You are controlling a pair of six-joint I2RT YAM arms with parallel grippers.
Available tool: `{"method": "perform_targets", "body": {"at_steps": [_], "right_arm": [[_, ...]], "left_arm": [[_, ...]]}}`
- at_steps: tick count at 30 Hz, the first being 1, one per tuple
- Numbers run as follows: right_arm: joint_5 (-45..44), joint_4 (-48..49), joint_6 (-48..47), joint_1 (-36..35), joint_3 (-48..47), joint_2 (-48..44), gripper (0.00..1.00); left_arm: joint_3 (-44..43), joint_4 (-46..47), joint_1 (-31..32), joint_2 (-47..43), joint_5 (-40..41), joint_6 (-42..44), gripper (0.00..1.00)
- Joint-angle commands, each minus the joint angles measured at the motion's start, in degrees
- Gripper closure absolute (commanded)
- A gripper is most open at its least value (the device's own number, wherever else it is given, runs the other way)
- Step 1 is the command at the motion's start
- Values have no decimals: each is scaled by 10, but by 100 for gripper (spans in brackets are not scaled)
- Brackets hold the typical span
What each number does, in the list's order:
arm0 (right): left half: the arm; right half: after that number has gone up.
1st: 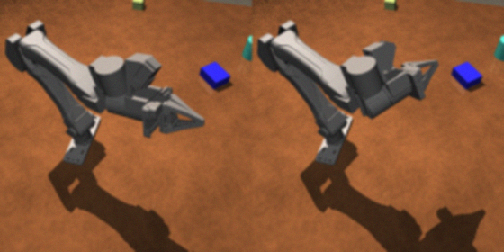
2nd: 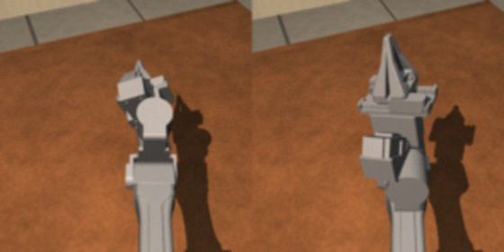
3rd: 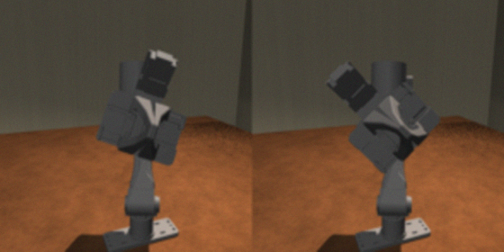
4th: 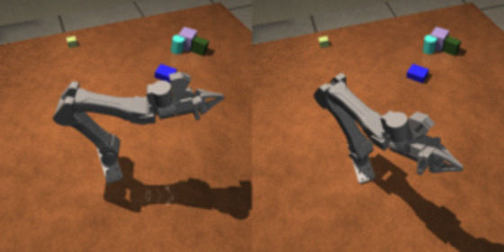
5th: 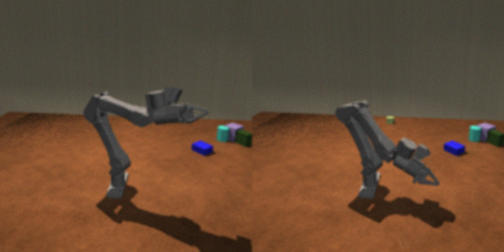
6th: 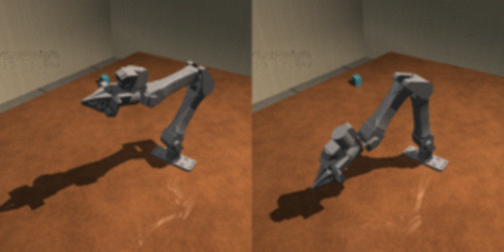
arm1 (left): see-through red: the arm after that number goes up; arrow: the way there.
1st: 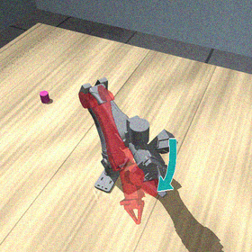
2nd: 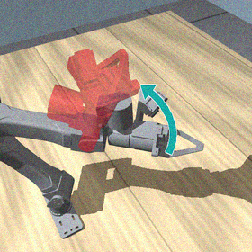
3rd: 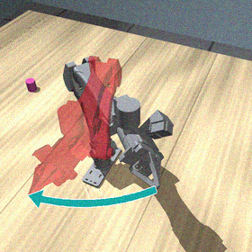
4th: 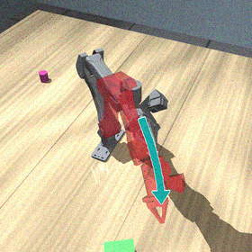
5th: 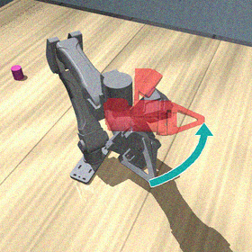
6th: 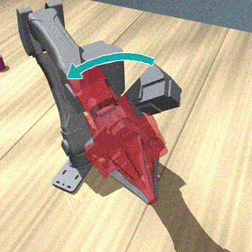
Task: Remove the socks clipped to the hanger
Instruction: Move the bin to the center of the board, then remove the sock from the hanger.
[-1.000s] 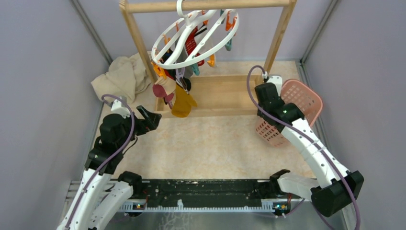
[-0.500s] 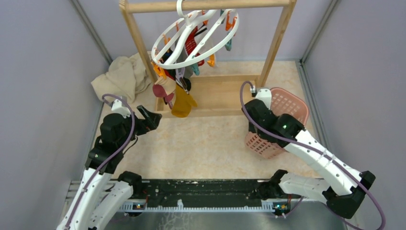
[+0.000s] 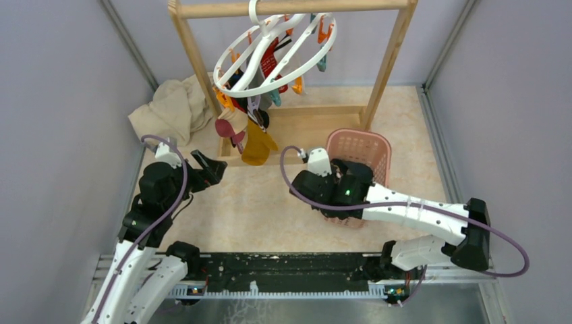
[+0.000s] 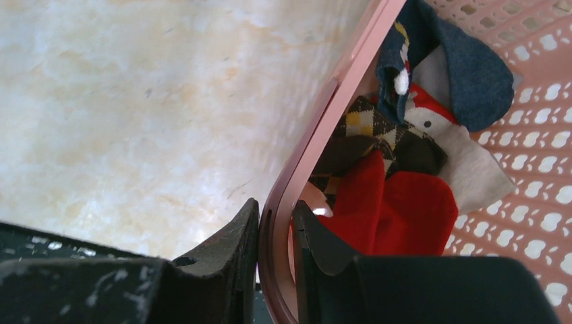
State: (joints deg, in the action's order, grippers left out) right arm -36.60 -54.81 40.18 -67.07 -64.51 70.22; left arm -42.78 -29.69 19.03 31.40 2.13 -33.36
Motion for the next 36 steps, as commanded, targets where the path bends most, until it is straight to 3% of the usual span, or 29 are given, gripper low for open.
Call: {"method": "perform_targets", "body": {"at_steps": [1,10,11,13,16,18,29,36], "right_arm": [[-30,53,21,-66,-34,26,100],[-32,62,50,-118,-46,74,100],[-32,64,52,-118,-43,73,93],[-35,64,52,-118,-40,66,59],[-32,78,39,-118,-33,43,38],[-28,94,24,-118,-26,25,30],[-39,180,-154,-117,-103,-41,26],[-77,250,-348,-111,-287,68,23]], "left_arm": [[3,-5,2,-7,6,-7,1],[9,2,3,-2,5,-10,1],[9,2,3,-2,5,-10,1],[9,3,2,-2,5,-10,1],[11,4,3,-1,5,-12,1],[12,5,3,-1,6,-12,1],[3,-2,2,-2,28,-2,1],[-3,-12,3,-8,35,-4,1]]}}
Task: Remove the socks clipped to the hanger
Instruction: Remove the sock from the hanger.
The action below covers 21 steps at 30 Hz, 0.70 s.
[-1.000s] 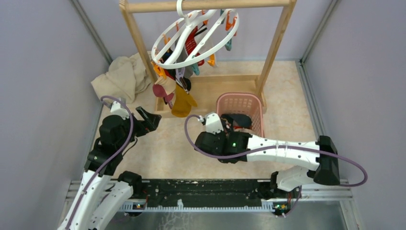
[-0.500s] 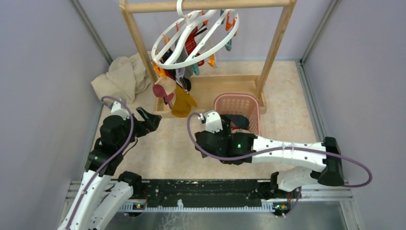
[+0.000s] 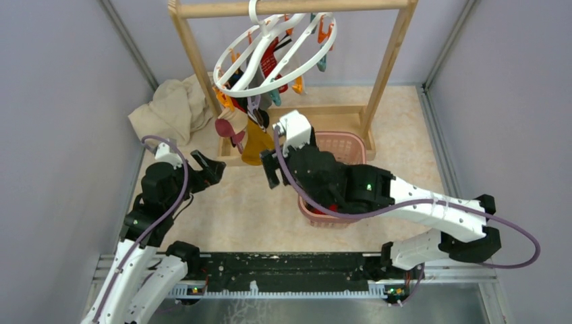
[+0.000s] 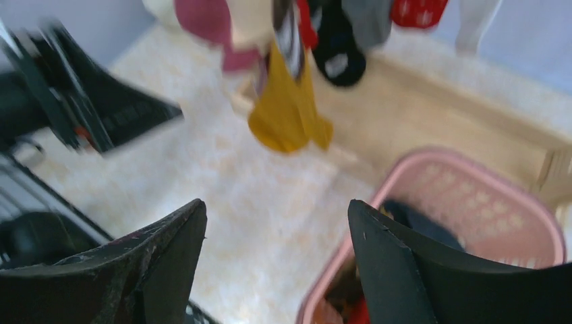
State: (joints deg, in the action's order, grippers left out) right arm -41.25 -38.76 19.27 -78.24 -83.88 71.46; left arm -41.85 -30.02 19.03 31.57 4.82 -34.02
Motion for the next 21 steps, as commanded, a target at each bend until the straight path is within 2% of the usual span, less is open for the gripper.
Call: {"method": "perform_targets", "body": {"at_steps": [1,4,11,15,21], "right_arm": [[-27,115,-164,3,-102,72,21],[0,183,-214,24,-107,107,20],[77,293,-217,108,-82,124,20],[89,332,-222,139,-66,132,25],[132,362,-205,174,-36,130,42]], "left_arm": [[-14,-11,3,-12,8,0,1],[-16,-20,2,-22,10,-1,1],[-25,-39,3,-39,13,2,1],[-27,-40,3,-38,10,2,1],[-33,-41,3,-37,11,2,1]]}}
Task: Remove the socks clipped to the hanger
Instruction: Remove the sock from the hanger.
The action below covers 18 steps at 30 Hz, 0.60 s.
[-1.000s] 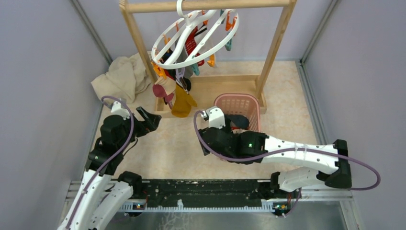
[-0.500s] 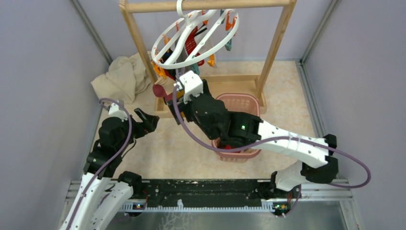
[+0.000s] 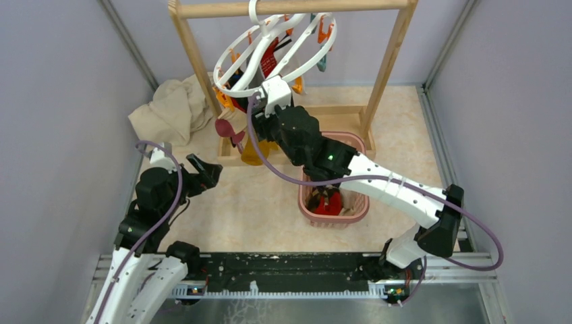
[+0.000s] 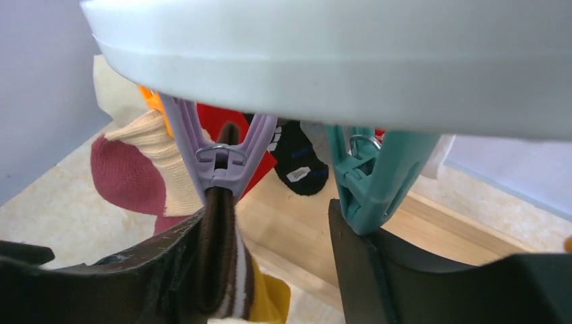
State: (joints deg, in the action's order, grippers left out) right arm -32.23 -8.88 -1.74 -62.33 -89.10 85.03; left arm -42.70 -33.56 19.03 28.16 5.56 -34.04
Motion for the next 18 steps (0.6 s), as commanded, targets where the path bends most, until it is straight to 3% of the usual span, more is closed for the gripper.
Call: {"method": "perform_targets", "body": {"at_steps": [1,10,18], "right_arm": [[49,69,4,16,24,-9,45],[91,109,4,17,69,-33,62],[63,103,-2,19,99,-63,76]], "left_arm": [[-26,-6,2,-3,4,3,1],[-34,-7,3,4,-7,0,1],[-10,23,3,16,-89,-7,1]]}}
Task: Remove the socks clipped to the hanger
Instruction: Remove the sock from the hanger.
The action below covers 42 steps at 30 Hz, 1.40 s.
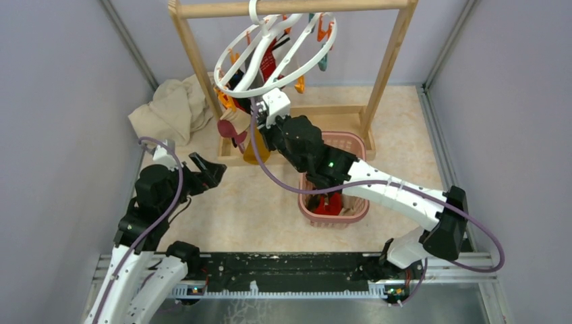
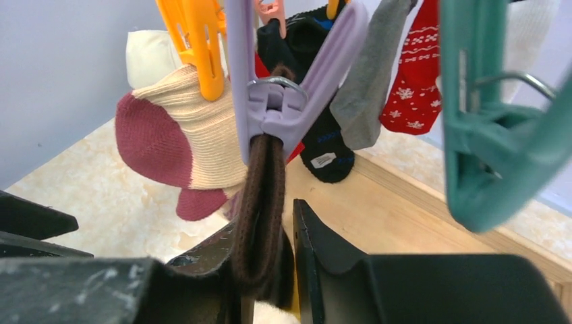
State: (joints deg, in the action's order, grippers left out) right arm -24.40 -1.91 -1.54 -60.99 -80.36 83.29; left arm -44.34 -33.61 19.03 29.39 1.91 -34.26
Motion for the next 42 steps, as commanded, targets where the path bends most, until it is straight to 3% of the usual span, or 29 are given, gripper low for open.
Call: {"method": "perform_targets", "body": {"at_steps": [1,3,5,8,17,22,42], "right_arm": [[-18,31,-4,9,17,-51,78],[-20,30,-1,18,28,-63,83],[-18,26,5,27,36,-75,94],[-16,22,10,39,48,-91,100],[14,-6,33,78,57,-116,100],[39,-17,39,81,48,-113,100],[270,-143,49,81,-45,-93,100]], "left_arm": [[11,28,2,3,-59,-7,1],[20,37,3,-1,-70,-11,1],[27,52,3,-3,-81,-13,1],[36,76,2,-4,-114,-16,1],[69,162,4,-11,-211,-4,1],[82,198,9,-2,-225,13,1],[106,286,43,-1,-335,36,1]]}}
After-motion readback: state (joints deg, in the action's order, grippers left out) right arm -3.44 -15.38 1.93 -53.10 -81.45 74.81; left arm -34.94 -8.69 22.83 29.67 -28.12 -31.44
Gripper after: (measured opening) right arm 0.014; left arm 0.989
